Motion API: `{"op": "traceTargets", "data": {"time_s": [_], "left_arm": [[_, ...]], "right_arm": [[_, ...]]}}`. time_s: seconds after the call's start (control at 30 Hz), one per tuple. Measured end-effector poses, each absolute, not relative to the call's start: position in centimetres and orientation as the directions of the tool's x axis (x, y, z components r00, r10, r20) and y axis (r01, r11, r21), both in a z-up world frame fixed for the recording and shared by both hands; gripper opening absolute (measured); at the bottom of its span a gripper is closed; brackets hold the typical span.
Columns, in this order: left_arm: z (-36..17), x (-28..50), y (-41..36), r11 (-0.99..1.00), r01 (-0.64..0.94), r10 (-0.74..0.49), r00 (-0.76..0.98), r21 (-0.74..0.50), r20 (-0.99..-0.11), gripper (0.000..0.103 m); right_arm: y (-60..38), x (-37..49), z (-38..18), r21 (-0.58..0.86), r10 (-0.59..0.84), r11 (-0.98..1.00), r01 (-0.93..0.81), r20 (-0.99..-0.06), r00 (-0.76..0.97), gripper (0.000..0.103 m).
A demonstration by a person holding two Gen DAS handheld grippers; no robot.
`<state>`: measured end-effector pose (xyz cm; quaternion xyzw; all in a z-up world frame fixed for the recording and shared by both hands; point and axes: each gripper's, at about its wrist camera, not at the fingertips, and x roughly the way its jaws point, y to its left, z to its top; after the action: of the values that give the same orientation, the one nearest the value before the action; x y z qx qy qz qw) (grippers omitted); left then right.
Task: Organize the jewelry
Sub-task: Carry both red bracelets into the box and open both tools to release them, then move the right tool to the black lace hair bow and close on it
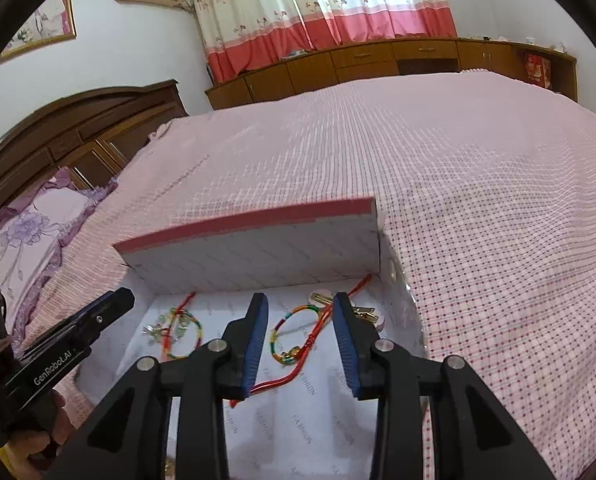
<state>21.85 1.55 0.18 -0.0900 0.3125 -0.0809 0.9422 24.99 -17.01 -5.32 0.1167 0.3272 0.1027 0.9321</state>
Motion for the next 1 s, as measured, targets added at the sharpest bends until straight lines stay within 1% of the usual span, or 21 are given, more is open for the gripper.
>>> {"op": "traceTargets", "data": {"time_s": [0.17, 0.3, 0.53, 0.63, 0.7, 1.0], "left_arm": [[1.9, 20.2, 2.9, 0.965, 0.086, -0.216, 0.795, -0.247, -0.567, 0.025], [3.5, 18.7, 4.0, 0.962, 0.089, -0.222, 0.803, -0.258, -0.553, 0.026], [5.9, 14.8, 4.9, 0.965, 0.112, -0.228, 0.806, -0.238, -0.546, 0.027], [6.4, 13.6, 4.8, 0.966, 0.116, -0.228, 0.8, -0.23, -0.554, 0.029], [6.5, 12.5, 4.9, 0.965, 0.123, -0.235, 0.796, -0.232, -0.558, 0.029], [5.9, 8.6, 5.3, 0.957, 0.126, -0.264, 0.751, -0.262, -0.606, 0.03]], "right_arm": [[-17.4, 22.9, -3.0, 0.298, 0.295, 0.943, -0.146, -0.548, 0.783, 0.042], [-17.4, 20.4, -0.9, 0.305, 0.309, 0.938, -0.166, -0.512, 0.802, 0.042], [-16.8, 15.5, 2.1, 0.305, 0.326, 0.932, -0.197, -0.467, 0.822, 0.043], [-16.5, 13.2, 2.9, 0.306, 0.332, 0.93, -0.206, -0.452, 0.828, 0.046], [-16.3, 11.6, 3.2, 0.309, 0.335, 0.928, -0.209, -0.444, 0.831, 0.051], [-15.1, 6.7, 2.4, 0.295, 0.335, 0.931, -0.214, -0.465, 0.819, 0.057]]}}
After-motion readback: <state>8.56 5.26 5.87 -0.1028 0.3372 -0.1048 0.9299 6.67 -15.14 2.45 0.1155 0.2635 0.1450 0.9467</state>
